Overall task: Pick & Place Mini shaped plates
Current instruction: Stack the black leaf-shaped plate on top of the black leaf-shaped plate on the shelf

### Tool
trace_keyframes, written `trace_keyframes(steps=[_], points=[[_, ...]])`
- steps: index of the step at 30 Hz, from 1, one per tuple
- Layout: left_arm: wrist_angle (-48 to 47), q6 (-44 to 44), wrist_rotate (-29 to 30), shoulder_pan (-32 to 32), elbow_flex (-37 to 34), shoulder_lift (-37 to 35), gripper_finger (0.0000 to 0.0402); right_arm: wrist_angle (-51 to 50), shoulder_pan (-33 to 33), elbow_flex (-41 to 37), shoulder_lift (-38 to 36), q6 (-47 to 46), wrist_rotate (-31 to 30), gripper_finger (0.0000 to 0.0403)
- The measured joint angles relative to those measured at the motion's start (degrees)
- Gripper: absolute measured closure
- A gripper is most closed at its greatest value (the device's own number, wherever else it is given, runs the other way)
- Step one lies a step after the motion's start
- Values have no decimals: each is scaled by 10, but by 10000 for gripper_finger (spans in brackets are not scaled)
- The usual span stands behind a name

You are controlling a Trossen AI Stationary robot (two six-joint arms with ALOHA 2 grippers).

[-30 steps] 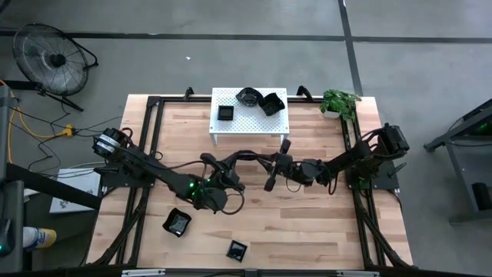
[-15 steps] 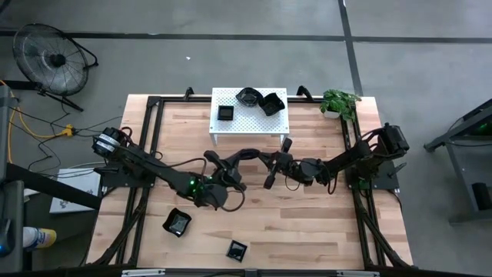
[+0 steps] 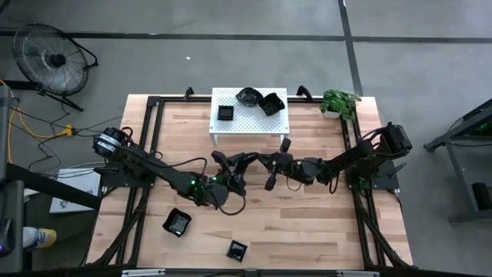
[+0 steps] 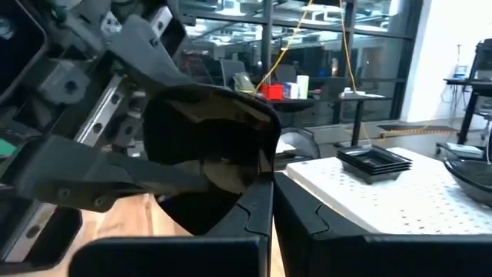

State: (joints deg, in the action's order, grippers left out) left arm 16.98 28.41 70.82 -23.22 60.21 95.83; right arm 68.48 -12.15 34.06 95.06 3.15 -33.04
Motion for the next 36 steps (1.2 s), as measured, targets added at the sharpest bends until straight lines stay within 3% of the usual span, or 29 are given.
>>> trace_keyframes(steps=[5,11,14,18,23,27,31,36], points=[[0,81,54,-14,23,0,205,-55,16,-1,-17,-9,-7,403],[-5,220,182,-61,70,-2,204,-123,47,-1,-50,-18,-5,403],[-28,255,187,-83,68,-16,204,-154,70,1,-81,-19,19,403],[-106,160,193,-99,42,-59,204,-227,103,20,-127,-18,43,403],[-264,-73,189,-102,0,-125,204,-374,151,86,-169,-18,99,403],[-365,-213,128,-93,-13,-155,204,-508,191,160,-169,-16,146,403],[-385,-251,92,-68,-13,-166,204,-607,219,220,-157,24,194,403],[-376,-239,63,8,-13,-173,204,-626,232,240,-155,93,163,403]])
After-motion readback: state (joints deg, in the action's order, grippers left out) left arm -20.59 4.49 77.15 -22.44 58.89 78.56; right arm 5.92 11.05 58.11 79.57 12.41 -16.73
